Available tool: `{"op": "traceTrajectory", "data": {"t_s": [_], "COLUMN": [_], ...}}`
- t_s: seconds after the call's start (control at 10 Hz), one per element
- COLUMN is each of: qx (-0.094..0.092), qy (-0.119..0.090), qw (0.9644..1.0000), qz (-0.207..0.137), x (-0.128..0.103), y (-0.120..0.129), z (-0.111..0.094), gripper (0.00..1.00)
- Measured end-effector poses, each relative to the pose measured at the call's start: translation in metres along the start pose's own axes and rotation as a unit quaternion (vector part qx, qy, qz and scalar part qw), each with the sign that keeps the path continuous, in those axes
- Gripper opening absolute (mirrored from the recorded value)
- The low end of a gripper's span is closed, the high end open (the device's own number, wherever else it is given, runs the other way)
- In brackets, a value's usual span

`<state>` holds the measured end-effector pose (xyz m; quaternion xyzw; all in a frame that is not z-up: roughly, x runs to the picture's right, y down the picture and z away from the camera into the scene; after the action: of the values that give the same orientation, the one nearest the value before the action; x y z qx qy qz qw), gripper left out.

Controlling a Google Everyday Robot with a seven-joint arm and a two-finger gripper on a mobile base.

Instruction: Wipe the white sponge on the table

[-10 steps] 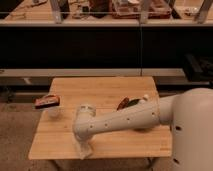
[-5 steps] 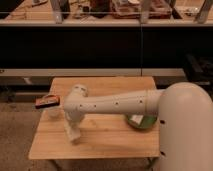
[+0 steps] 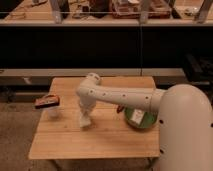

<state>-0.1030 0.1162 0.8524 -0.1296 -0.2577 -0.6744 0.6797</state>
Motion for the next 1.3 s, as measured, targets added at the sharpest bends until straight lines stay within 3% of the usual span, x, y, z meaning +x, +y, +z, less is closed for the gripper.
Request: {"op": "traceTrajectory", "data": {"t_s": [0.4, 0.5, 0.9, 1.1, 1.3], "qx": [-0.017, -0.018, -0.015, -0.031, -0.043], "qy": [0.007, 0.009, 0.018, 0.029, 0.031], "qw": [0.9989, 0.9982, 0.9966, 0.9971, 0.9977], "qz": [0.043, 0.056, 0.079, 0.063, 0.041], "x": [0.005, -0.005, -0.051, -0.083, -0.111], "y": [0.068, 0.095, 0.156, 0.173, 0.174], "z": [0.003, 0.004, 0.005, -0.001, -0.001], "gripper": [0.18, 0.18, 0.18, 0.18, 0.18]}}
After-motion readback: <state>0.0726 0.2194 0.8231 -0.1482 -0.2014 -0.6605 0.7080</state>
